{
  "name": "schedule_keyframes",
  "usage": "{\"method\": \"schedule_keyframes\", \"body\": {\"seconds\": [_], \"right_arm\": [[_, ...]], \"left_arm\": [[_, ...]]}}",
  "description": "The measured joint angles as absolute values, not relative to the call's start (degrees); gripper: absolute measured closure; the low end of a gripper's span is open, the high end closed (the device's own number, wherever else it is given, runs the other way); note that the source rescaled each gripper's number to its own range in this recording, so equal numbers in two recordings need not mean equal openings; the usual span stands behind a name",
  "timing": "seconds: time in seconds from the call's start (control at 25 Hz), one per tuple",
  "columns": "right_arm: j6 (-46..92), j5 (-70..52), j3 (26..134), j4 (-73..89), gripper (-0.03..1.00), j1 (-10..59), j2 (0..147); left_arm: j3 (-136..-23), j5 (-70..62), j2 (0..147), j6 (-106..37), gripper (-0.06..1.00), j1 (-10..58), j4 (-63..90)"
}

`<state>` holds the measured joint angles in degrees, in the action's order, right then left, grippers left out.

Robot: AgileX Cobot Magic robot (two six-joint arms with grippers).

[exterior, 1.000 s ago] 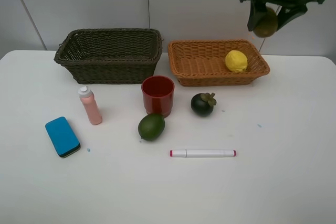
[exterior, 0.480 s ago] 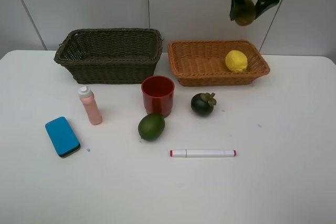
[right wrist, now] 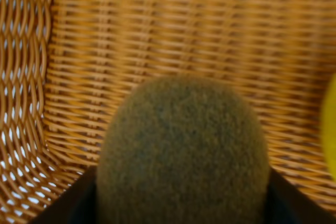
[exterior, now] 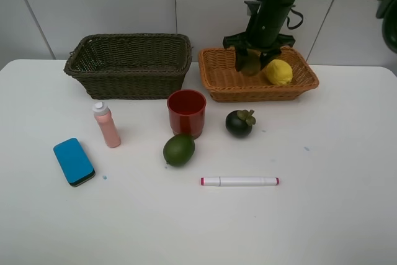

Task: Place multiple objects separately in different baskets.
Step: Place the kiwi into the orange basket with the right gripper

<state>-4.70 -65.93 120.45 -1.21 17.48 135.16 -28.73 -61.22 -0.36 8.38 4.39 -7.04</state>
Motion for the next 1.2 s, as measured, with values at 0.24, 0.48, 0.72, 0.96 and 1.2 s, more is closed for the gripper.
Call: {"method": "schedule_keyframes", "body": {"seconds": [0.24,0.48,0.72,0.96,1.2], "right_arm": [[-4.7,-66.0,120.4,-0.6,0.44,17.5,136.4],[-4.7,-66.0,120.4,-2.3,0.44,17.5,136.4],[-3.7,-66.0,120.4,-3.1,0.44,17.5,136.4],[-3.2,-65.5,120.4,-3.8,0.19,17.5,136.4],[-3.2,-66.0,120.4,-3.8,-0.02,17.5,136.4]], "left_arm": [[-28.7,-61.2,-0.4,8.4,-0.06,4.4,-7.0],[-28.7,-61.2,-0.4,8.4,-0.06,4.4,-7.0],[-28.7,-61.2,-0.4,8.4,-0.06,4.4,-7.0],[-28.7,-61.2,-0.4,8.4,-0.06,4.4,-7.0],[-28.7,-61.2,-0.4,8.4,-0.06,4.4,-7.0]]}}
